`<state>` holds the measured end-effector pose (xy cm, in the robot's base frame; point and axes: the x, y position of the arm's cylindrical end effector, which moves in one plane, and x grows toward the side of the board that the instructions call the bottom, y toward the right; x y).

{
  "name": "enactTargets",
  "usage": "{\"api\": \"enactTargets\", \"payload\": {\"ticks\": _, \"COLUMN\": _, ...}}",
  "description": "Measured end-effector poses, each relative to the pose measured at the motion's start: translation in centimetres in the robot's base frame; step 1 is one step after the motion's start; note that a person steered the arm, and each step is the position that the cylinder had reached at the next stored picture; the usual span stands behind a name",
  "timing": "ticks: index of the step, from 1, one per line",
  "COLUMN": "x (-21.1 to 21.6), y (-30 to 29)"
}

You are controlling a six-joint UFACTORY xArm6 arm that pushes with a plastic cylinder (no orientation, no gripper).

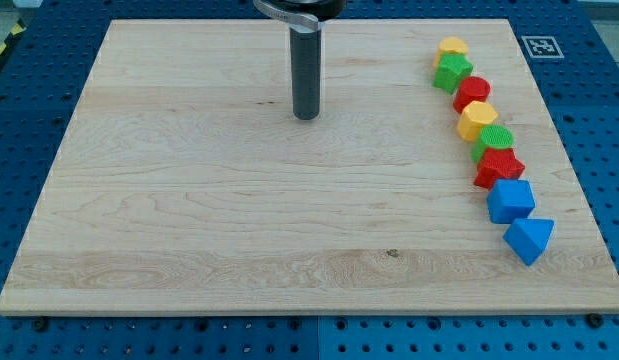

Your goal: Move the blue triangle to the bottom right

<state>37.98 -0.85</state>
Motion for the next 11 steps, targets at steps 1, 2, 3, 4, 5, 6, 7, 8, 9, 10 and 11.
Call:
{"api": "enactTargets", "payload": {"ticks": 1, "x": 1.0, "y": 0.0}}
{"api": "enactTargets", "payload": {"ticks": 2, "x": 6.7, "y": 2.3}}
{"api": "enactTargets", "payload": {"ticks": 3, "x": 8.6, "y": 3.6}}
{"api": "enactTargets", "payload": {"ticks": 4, "x": 11.4, "y": 8.4}}
{"api": "enactTargets", "payload": {"ticks": 5, "x": 13.9, "y": 12.5}}
{"api": "enactTargets", "payload": {"ticks": 6, "x": 14.3, "y": 13.2}}
{"api": "enactTargets", "payload": {"ticks": 7, "x": 16.3, "y": 16.0}}
{"api": "enactTargets", "payload": {"ticks": 8, "x": 17.0, "y": 16.7}}
{"api": "enactTargets", "payload": {"ticks": 9, "x": 17.1, "y": 18.1}}
{"api": "enactTargets", "payload": {"ticks": 10, "x": 17.1, "y": 18.5}}
{"api": "enactTargets", "payload": {"ticks": 11, "x": 17.1, "y": 19.3}}
